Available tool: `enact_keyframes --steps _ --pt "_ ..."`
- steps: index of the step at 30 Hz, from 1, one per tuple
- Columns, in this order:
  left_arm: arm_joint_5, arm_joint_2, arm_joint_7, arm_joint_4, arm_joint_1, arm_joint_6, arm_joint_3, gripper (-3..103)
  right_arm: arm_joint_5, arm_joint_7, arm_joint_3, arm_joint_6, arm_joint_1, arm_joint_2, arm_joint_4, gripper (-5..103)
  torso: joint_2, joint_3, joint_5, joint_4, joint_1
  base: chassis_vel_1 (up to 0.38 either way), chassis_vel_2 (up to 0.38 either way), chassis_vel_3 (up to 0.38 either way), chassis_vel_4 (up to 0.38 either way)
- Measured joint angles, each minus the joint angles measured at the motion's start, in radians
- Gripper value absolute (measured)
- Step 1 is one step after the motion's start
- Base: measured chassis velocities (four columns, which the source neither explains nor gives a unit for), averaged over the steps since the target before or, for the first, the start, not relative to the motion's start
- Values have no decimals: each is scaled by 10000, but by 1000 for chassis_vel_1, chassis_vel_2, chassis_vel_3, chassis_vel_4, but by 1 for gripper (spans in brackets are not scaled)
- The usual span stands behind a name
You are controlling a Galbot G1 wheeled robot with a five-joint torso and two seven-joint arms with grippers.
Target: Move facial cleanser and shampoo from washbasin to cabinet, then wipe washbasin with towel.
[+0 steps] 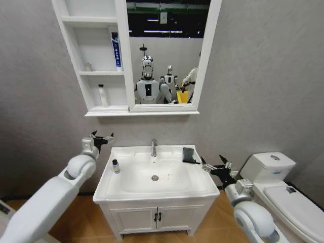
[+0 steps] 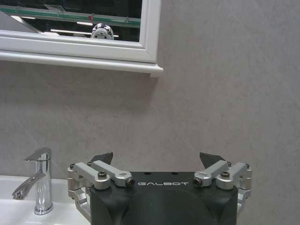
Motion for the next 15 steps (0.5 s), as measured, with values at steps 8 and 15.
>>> enact_keyframes --steps 8,15 --pt "1143 -1340 157 533 1134 -591 -96 100 89 13 37 0 112 -67 -40 100 0 0 2 0 1 0 0 0 0" --pt "1867 -2121 329 1371 1392 -939 -62 100 152 6 137 47 111 -92 -109 100 0 0 0 -1 1 0 0 0 0"
